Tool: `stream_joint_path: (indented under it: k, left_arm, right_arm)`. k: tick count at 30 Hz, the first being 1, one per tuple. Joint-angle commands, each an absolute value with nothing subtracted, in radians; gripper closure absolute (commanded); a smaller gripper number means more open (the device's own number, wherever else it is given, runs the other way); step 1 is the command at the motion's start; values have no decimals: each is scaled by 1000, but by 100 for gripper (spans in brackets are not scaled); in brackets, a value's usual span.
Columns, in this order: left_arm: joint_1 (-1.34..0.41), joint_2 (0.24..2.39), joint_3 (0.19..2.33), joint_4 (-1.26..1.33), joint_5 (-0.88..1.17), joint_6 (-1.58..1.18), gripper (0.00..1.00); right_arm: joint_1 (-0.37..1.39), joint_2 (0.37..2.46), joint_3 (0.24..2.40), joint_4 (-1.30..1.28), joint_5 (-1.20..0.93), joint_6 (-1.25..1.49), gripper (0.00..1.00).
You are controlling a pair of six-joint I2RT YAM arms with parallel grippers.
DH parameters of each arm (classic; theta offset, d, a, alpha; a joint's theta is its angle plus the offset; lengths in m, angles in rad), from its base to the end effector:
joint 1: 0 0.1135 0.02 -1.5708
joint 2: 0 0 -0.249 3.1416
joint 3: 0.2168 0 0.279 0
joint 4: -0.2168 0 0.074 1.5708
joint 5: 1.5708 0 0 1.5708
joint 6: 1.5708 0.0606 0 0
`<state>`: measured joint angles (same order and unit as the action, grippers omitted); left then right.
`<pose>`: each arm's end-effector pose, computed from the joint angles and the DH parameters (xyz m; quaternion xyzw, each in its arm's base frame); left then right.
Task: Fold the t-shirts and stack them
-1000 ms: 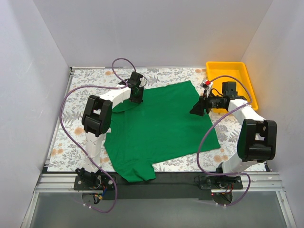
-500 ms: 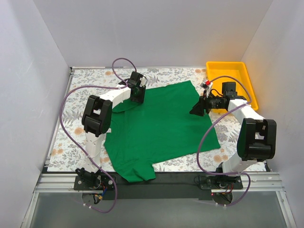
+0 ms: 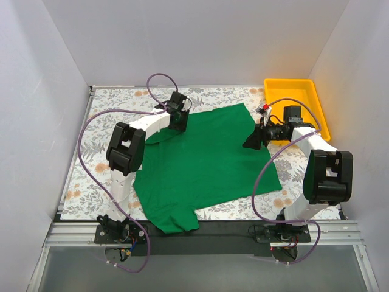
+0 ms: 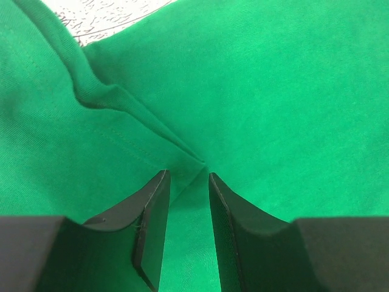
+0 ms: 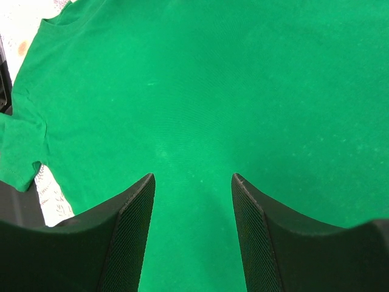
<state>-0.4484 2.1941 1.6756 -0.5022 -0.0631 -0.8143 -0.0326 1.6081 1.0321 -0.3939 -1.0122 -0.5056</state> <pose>0.4541 -0.2142 0.1181 -0.1834 0.9443 -0.1357 0.2370 0.3520 0.0399 0.1767 -0.3352 0.7786 0.3776 0.3726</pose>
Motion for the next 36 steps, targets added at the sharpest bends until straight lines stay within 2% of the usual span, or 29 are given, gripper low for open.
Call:
stream_joint_path:
  k: [1, 12, 19, 30, 36]
  left_arm:
    - [-472, 2201, 1715, -512, -121, -790, 69]
    - [-497, 2229, 1721, -514, -256, -772, 69]
    - [-503, 2238, 1732, -512, -291, -767, 75]
    - [-503, 2224, 1732, -511, -293, -767, 79]
    - [-503, 2220, 1732, -511, -291, -767, 85]
  right_arm:
    - [-38, 1612, 1065, -403, -1045, -525, 40]
    - [-43, 1618, 1069, -416, -1049, -532, 40]
    - [-44, 1626, 1074, -428, -1055, -541, 40]
    - [-45, 1635, 1078, -442, -1060, -554, 41]
    - [-46, 1634, 1080, -448, -1062, -558, 41]
